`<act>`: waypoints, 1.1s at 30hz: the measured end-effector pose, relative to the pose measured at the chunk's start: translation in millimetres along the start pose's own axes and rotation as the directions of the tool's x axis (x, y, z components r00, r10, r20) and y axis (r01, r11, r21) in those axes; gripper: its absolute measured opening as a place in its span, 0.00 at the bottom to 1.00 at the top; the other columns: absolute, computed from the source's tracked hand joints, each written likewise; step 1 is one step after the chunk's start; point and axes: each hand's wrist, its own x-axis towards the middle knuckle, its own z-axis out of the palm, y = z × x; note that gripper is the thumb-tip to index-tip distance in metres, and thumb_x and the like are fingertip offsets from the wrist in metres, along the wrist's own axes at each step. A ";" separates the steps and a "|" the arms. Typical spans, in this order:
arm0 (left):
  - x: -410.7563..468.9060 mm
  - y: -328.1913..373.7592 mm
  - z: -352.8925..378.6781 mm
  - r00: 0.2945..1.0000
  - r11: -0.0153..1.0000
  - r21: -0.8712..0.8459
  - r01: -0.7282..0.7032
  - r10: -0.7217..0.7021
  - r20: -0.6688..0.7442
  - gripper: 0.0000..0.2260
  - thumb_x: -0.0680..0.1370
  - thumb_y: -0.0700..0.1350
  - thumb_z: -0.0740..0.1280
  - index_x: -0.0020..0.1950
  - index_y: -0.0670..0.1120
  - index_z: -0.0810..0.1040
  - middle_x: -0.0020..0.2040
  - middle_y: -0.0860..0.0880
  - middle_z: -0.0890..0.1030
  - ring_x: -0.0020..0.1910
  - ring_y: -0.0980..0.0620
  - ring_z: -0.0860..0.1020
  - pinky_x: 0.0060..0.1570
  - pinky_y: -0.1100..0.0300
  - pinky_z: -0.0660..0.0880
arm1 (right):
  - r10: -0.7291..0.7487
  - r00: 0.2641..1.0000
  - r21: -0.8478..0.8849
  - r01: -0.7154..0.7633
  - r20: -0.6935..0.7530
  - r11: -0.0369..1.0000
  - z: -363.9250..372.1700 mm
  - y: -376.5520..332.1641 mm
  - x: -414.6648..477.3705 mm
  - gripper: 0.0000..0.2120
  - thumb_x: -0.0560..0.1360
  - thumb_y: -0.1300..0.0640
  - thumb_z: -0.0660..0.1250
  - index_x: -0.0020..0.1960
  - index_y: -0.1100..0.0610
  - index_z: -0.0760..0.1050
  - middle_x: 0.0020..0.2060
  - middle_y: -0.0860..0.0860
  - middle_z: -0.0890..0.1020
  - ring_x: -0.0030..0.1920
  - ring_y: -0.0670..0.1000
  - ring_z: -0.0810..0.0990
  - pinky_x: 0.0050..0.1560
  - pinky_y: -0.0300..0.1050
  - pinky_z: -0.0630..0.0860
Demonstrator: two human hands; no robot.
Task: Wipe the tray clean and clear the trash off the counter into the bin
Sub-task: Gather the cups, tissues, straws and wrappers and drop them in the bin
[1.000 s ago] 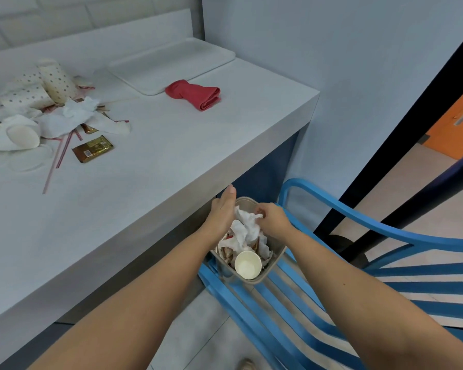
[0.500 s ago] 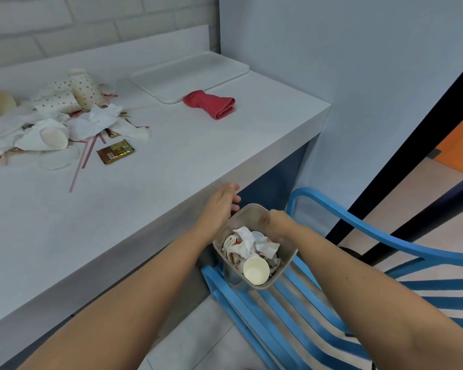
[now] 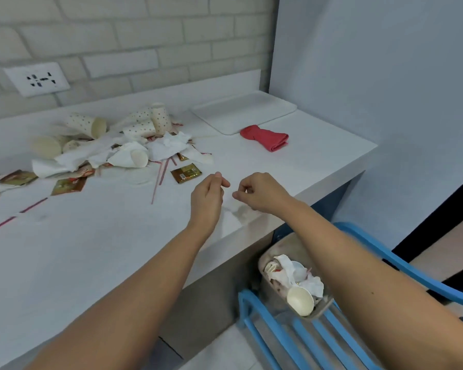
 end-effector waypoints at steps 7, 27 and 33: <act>14.7 -8.8 -113.8 0.987 0.999 0.028 0.030 -0.025 -0.156 0.17 0.82 0.47 0.54 0.35 0.48 0.74 0.30 0.50 0.68 0.31 0.53 0.66 0.34 0.60 0.64 | -0.146 0.988 -0.023 0.148 0.058 0.989 47.6 -95.2 39.4 0.10 0.76 0.55 0.65 0.47 0.61 0.80 0.27 0.44 0.70 0.28 0.43 0.67 0.34 0.40 0.67; 28.1 -70.2 -416.8 0.888 0.813 0.499 0.301 -0.048 -0.457 0.08 0.78 0.40 0.60 0.50 0.41 0.79 0.50 0.44 0.78 0.46 0.50 0.74 0.44 0.63 0.68 | -0.390 0.863 -0.137 0.450 0.320 0.883 227.0 -304.6 125.9 0.16 0.77 0.59 0.64 0.64 0.59 0.75 0.60 0.55 0.75 0.61 0.54 0.73 0.58 0.45 0.70; 41.2 -75.9 -472.9 0.766 0.572 0.654 0.495 0.067 -0.639 0.14 0.75 0.40 0.65 0.61 0.45 0.75 0.65 0.44 0.67 0.63 0.42 0.66 0.59 0.49 0.67 | -0.407 0.834 -0.291 0.521 0.371 0.802 262.7 -333.1 147.1 0.20 0.75 0.66 0.60 0.67 0.61 0.69 0.63 0.56 0.69 0.65 0.57 0.67 0.63 0.48 0.67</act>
